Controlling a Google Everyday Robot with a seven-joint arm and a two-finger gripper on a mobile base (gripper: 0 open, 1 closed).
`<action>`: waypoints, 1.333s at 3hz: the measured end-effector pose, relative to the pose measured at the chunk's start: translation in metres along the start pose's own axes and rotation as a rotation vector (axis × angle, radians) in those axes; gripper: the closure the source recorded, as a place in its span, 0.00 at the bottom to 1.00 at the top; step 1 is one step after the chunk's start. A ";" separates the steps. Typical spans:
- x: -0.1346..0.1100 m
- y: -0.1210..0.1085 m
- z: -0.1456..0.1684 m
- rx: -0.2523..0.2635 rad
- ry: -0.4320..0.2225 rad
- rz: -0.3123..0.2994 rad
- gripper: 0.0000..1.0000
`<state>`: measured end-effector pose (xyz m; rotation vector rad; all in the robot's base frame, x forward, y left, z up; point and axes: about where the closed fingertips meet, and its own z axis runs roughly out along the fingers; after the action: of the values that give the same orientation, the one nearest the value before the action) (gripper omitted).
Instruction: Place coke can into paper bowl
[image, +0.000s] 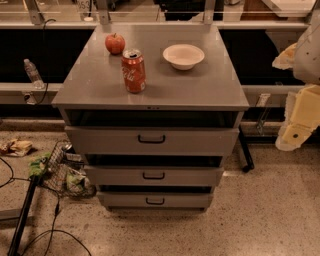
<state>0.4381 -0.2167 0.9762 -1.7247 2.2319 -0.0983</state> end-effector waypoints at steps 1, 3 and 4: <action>-0.001 0.000 0.000 -0.001 -0.006 0.003 0.00; -0.043 -0.006 0.054 -0.109 -0.414 0.210 0.00; -0.126 -0.021 0.076 -0.160 -0.748 0.325 0.00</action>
Offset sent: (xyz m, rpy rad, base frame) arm 0.0124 0.0426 -0.0068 0.6117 0.0362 -0.0716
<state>0.5079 -0.0922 0.9356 -1.1544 1.9198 0.6952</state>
